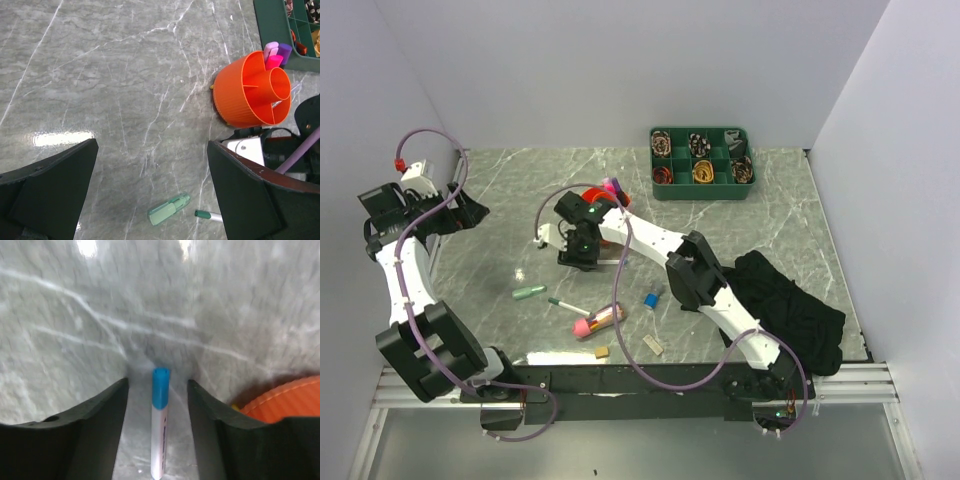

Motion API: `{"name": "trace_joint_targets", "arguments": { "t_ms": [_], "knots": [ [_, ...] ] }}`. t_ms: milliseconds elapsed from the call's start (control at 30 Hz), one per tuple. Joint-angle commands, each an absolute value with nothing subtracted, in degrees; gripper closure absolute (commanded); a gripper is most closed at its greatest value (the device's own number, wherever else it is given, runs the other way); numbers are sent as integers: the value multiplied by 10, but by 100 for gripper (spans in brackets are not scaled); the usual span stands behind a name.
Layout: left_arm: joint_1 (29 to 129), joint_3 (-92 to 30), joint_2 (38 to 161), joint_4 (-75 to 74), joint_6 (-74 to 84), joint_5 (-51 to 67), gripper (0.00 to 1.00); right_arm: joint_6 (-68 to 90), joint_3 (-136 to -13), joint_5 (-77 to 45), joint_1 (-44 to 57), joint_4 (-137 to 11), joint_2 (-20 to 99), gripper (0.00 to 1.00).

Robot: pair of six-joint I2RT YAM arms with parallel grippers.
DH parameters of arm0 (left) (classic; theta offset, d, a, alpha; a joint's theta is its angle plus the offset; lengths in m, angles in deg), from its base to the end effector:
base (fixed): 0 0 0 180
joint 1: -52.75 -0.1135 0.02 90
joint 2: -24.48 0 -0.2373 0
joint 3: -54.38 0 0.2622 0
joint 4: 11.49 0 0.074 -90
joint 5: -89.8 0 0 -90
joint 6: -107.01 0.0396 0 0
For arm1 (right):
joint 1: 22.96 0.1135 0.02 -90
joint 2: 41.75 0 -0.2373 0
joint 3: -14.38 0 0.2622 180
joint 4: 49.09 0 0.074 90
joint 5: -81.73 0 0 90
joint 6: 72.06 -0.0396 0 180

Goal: Sort the stationery into containers
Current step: Move the storage box to the center of the board, then pick up the pen from the center of the board, then place the pen in the storage box.

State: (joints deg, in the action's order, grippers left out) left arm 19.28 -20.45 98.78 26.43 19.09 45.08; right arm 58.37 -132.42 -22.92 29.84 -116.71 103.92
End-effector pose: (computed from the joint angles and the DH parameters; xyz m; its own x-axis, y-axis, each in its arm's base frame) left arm 0.2649 0.1414 0.2825 -0.5032 -0.3021 -0.8097 0.1012 0.9099 -0.4024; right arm 0.3082 0.4226 0.1495 0.1173 -0.8832 -0.4541 -0.9926 -0.0896 -0.0822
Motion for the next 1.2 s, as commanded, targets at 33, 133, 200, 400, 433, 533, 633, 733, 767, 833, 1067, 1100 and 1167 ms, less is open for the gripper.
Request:
{"name": "trace_joint_targets", "arguments": {
  "t_ms": [33, 133, 200, 400, 433, 533, 633, 733, 767, 833, 1067, 1100, 1167],
  "knots": [
    [189, -203, 995, 255, 201, 465, 1, 592, -1304, -265, 293, -1207, 1035, 47],
    [189, -203, 999, 250, 197, 466, 1, 600, -1295, -277, 296, -1229, 1037, 55],
    [188, -203, 1000, 247, 195, 466, 1, 608, -1290, -286, 298, -1242, 1039, 62],
    [188, -201, 1000, 244, 194, 464, 1, 629, -1300, -294, 301, -1252, 1038, 90],
    [190, -200, 999, 245, 195, 464, 1, 629, -1309, -296, 302, -1254, 1036, 96],
    [189, -200, 996, 250, 202, 466, 1, 623, -1347, -308, 301, -1264, 1016, 100],
    [188, -204, 994, 253, 210, 466, 1, 614, -1346, -350, 301, -1244, 956, 100],
    [191, -215, 997, 263, 218, 475, 1, 579, -1303, -416, 296, -1186, 876, 100],
    [194, -224, 999, 270, 229, 479, 1, 559, -1260, -438, 283, -1132, 834, 100],
    [207, -236, 1006, 306, 247, 478, 1, 487, -1208, -507, 263, -1062, 769, 100],
    [324, -283, 1012, 376, 331, 397, 1, 244, -873, -494, 163, -530, 609, 100],
    [333, -286, 1014, 375, 329, 388, 1, 226, -847, -479, 146, -483, 600, 100],
    [356, -306, 1030, 384, 323, 370, 1, 185, -788, -454, 129, -365, 585, 100]
  ]
}}
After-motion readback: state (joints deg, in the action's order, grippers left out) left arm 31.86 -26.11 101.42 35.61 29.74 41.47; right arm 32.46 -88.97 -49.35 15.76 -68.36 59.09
